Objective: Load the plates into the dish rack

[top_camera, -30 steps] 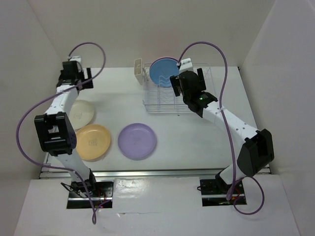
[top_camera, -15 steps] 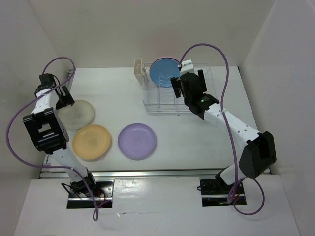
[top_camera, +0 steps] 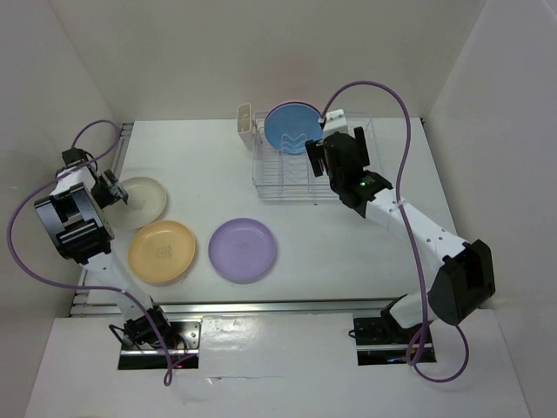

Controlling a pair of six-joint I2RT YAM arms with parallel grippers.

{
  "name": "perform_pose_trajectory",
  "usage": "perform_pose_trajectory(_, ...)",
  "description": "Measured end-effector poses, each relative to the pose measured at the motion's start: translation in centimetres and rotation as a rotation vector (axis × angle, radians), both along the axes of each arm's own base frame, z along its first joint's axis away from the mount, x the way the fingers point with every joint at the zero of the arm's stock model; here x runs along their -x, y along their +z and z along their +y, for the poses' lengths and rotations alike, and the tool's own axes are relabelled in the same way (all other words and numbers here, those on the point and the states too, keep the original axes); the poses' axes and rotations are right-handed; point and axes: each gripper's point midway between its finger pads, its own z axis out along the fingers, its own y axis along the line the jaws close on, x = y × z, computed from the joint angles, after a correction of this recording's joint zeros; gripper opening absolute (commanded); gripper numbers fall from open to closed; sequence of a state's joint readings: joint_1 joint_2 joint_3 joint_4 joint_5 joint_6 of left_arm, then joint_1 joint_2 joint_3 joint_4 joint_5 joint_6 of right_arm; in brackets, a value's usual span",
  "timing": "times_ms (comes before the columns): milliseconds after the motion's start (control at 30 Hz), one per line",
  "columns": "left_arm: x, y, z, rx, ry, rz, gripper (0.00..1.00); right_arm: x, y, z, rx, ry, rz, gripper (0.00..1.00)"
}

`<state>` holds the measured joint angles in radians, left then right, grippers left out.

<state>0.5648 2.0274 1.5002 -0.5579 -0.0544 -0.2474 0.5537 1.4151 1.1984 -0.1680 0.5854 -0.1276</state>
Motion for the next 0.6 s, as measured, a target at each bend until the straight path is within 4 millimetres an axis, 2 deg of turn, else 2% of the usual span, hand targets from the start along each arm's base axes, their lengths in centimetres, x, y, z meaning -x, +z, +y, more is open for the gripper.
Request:
perform_pose_trajectory(100,-0.5,-1.3,-0.8,0.058,-0.017,-0.011,0.86,-0.1,-0.1,0.2,-0.003,0.004,0.006,1.00)
perform_pose_trajectory(200,-1.0,-1.5,-0.9,0.079,-0.014,-0.029,0.83,-0.9,0.2,0.9,-0.016,0.011,0.004,1.00)
perform_pose_trajectory(267,-1.3,-1.5,-0.7,0.083,-0.016,-0.038,0.67,-1.3,0.1,1.3,-0.022,0.016,0.006,1.00)
perform_pose_trajectory(333,-1.9,-1.3,-0.4,0.087,-0.021,-0.057,0.58,-1.5,-0.1,1.5,-0.024,0.018,0.013,1.00)
perform_pose_trajectory(367,-2.0,-1.3,-0.2,0.091,-0.020,-0.067,0.44,-1.5,-0.3,1.6,-0.026,0.020,0.018,1.00)
perform_pose_trajectory(433,-2.2,-1.3,0.3,0.092,-0.021,-0.080,0.35,-1.5,-0.5,1.7,-0.031,0.025,0.023,1.00)
perform_pose_trajectory(467,-2.3,-1.3,0.4,0.094,-0.027,-0.086,0.33,-1.5,-0.5,1.8,-0.034,0.027,0.025,1.00)
perform_pose_trajectory(500,-2.4,-1.2,0.2,0.112,-0.032,-0.097,0.32,-1.5,-0.5,1.8,-0.036,0.030,0.025,1.00)
perform_pose_trajectory(600,-3.4,-1.0,-1.8,0.175,-0.059,-0.127,0.04,-1.5,-0.6,1.9,-0.039,0.031,0.029,1.00)
